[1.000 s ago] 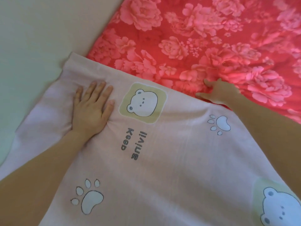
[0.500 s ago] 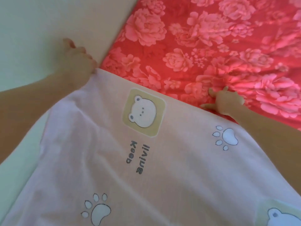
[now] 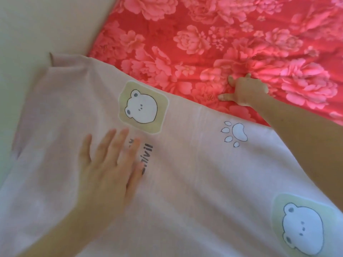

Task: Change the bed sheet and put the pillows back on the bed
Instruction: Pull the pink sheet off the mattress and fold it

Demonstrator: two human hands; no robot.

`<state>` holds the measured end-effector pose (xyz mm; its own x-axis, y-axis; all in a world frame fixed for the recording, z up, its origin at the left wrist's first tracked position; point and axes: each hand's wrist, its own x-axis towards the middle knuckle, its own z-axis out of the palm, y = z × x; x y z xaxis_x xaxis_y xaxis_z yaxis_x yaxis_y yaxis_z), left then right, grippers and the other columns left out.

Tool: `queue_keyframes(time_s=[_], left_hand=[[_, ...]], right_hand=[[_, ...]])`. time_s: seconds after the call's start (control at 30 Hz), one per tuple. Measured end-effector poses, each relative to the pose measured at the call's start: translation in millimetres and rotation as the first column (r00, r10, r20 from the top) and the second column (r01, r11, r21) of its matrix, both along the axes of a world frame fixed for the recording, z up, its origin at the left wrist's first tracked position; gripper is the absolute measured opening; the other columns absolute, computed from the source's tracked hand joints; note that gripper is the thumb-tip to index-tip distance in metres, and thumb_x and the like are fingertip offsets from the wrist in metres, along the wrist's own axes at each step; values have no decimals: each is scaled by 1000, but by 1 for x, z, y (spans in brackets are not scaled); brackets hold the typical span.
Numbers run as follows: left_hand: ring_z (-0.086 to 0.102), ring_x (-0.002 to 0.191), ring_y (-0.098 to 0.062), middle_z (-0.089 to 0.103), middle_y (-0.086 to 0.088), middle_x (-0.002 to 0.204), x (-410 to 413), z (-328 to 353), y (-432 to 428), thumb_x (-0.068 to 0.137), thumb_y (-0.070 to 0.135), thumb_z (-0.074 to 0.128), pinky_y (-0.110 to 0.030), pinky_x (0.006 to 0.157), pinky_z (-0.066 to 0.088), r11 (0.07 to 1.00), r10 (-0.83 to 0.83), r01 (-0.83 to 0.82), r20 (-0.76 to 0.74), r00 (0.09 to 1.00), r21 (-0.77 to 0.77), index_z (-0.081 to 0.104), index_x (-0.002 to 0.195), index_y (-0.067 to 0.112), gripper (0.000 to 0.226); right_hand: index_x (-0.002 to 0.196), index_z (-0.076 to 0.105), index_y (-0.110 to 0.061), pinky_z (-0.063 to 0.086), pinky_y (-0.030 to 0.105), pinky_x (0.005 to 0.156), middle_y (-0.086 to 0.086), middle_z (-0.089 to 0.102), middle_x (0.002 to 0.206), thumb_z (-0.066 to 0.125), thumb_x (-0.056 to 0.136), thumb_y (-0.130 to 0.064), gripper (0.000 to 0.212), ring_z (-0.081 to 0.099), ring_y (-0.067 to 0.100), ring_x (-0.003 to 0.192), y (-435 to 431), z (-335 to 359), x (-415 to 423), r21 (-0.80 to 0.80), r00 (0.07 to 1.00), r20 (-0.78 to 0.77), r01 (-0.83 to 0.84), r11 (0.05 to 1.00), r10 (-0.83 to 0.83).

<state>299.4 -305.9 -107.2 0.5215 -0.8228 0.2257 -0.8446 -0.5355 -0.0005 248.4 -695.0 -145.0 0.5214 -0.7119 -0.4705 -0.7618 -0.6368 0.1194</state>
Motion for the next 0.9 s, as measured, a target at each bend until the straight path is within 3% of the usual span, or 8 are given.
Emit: queue_keyframes(time_s=[0.1, 0.23, 0.3, 0.37, 0.5, 0.67, 0.77, 0.9], left_hand=[[26, 141, -34, 31, -14, 152, -3, -40, -2, 94, 45, 27, -65, 109, 12, 969, 182, -155, -130, 975, 194, 38, 144, 20, 57], [18, 144, -30, 25, -13, 154, 13, -63, -20, 95, 44, 25, -63, 112, 4, 965, 249, -231, -149, 957, 125, 24, 149, 25, 57], [19, 144, -28, 27, -11, 154, 14, -64, -19, 95, 42, 25, -62, 112, 5, 970, 242, -234, -143, 960, 69, 24, 149, 20, 58], [23, 143, -28, 32, -13, 151, 13, -65, -18, 94, 39, 26, -60, 114, 6, 965, 259, -264, -170, 951, -4, 27, 147, 8, 61], [31, 139, -33, 38, -25, 145, 15, -70, -16, 94, 34, 29, -56, 115, 8, 936, 285, -320, -218, 933, -146, 25, 143, -8, 65], [33, 137, -35, 40, -28, 142, 14, -68, -17, 93, 32, 31, -56, 115, 9, 933, 278, -317, -219, 935, -169, 26, 141, -11, 64], [32, 138, -33, 39, -23, 145, 17, -71, -18, 92, 31, 30, -57, 114, 9, 944, 257, -288, -190, 948, -160, 28, 142, -7, 63], [23, 143, -31, 32, -16, 151, 21, -74, -18, 94, 35, 24, -57, 115, 7, 958, 266, -278, -152, 952, -63, 33, 145, 9, 58]], right_hand=[[147, 20, -39, 29, 66, 104, 19, 3, 158, 51, 79, -71, 81, 22, 50, 137, 3, -2, -5, -19, 999, 41, -4, 1000, 4], [148, 23, -36, 30, 60, 106, 22, 15, 155, 45, 85, -68, 74, 24, 48, 136, 11, 5, -15, 18, 993, 114, -14, 1000, 11], [130, 53, -26, 41, 45, 96, 16, 53, 129, 42, 90, -63, 55, 46, 41, 123, 26, 23, -30, 34, 956, 293, 16, 999, -25], [96, 65, -19, 39, 36, 80, 11, 59, 93, 38, 92, -62, 51, 58, 35, 105, 47, 43, -60, -29, 917, 399, 16, 999, -3], [84, 70, -20, 47, 36, 76, 2, 68, 86, 46, 80, -69, 55, 61, 27, 87, 68, 56, -124, -135, 919, 293, -235, 963, 265], [67, 68, -1, 50, 37, 54, 19, 63, 63, 37, 82, -26, 42, 61, 37, 58, 45, 61, -135, -339, 771, 254, -495, 800, 585], [79, 67, 8, 42, 38, 62, 30, 62, 74, 42, 87, -14, 34, 61, 44, 74, 21, 66, -121, -524, 916, 168, -231, 819, 365], [115, 62, -7, 38, 44, 96, 17, 62, 112, 49, 92, -10, 26, 51, 35, 111, 45, 32, -89, -458, 993, -2, -104, 883, 116]])
